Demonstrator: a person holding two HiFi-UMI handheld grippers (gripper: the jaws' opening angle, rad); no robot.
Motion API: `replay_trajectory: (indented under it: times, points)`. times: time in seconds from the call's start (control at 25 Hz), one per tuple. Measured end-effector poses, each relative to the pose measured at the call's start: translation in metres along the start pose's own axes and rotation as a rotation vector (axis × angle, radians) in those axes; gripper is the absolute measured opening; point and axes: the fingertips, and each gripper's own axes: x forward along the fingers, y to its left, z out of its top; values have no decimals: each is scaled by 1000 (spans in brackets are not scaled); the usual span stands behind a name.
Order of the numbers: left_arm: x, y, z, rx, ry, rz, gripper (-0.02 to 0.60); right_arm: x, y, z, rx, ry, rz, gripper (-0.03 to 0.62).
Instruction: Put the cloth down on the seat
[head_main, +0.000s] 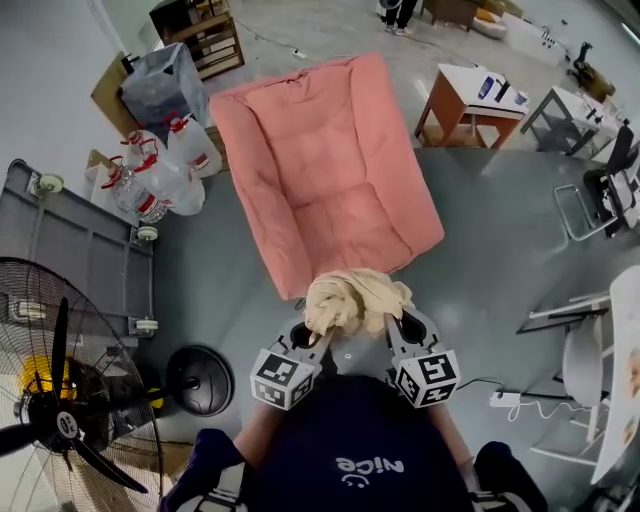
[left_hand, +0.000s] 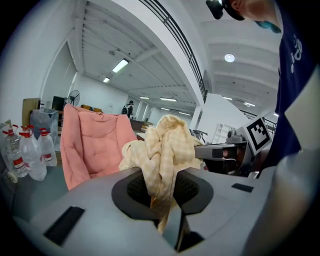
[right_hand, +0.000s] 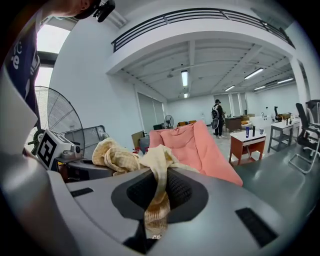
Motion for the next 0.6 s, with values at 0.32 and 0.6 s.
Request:
replay_trajectory:
  times: [0.32,0.6]
  points:
    - [42,64,40,53,27,-90,81,66,-13,31,35,-15,-92,64]
    - [68,108,57,59,34,-144,82,108,-18,45,52,-23,-142,64]
